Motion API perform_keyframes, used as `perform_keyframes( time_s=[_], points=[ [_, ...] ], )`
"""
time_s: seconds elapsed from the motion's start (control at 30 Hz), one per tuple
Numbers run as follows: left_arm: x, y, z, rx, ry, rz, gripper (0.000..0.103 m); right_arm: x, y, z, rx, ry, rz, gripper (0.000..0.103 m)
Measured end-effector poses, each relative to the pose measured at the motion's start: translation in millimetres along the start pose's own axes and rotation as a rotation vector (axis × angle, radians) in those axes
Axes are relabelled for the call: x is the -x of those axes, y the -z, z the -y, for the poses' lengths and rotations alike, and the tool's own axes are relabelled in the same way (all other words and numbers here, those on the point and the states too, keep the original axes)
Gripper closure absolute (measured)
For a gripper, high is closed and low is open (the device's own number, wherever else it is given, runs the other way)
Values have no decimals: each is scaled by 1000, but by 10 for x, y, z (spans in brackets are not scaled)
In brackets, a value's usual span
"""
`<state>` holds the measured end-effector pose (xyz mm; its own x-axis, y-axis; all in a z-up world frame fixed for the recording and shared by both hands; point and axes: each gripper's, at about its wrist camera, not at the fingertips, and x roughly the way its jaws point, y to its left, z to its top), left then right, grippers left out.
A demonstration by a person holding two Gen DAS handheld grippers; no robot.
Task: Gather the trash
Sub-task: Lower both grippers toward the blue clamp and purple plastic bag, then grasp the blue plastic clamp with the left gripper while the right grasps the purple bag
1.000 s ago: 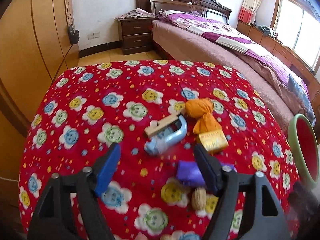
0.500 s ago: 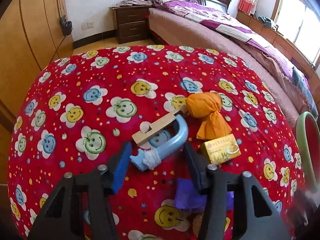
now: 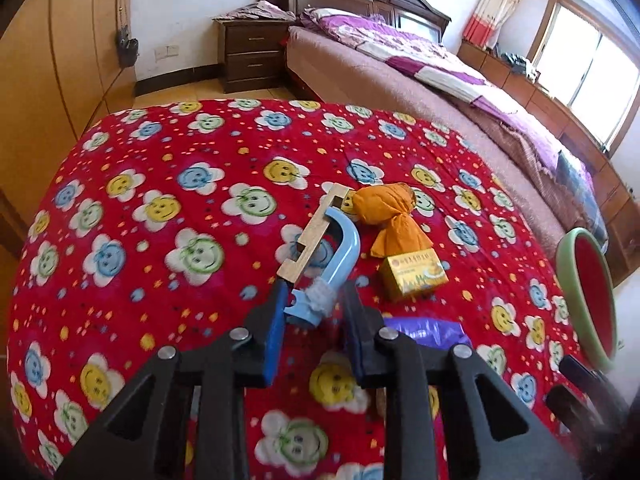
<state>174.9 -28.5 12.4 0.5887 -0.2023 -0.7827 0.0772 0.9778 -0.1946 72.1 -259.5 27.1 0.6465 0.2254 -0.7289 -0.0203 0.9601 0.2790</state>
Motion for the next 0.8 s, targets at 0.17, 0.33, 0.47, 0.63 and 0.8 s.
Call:
perform_keyframes(
  time_s=[0.17,0.33,0.47,0.63,0.8],
  points=[
    [189,113,-109,36,51,2,76,-72,-53,-152,17,-30,-14,26],
    [253,213,-174,14,26,-12,76,-113,-56,-299,36,-57,-29,26],
    [303,247,-209,12,34,-5,72,-114,-26,-376,46,-65,-38,26],
    [324,266,-248,25,41,1,70,-95,-31,-400,46,-63,-36,26],
    [249,307,-268,48,56,-19,70,-93,-11,-422,42,-65,-38,26]
  ],
)
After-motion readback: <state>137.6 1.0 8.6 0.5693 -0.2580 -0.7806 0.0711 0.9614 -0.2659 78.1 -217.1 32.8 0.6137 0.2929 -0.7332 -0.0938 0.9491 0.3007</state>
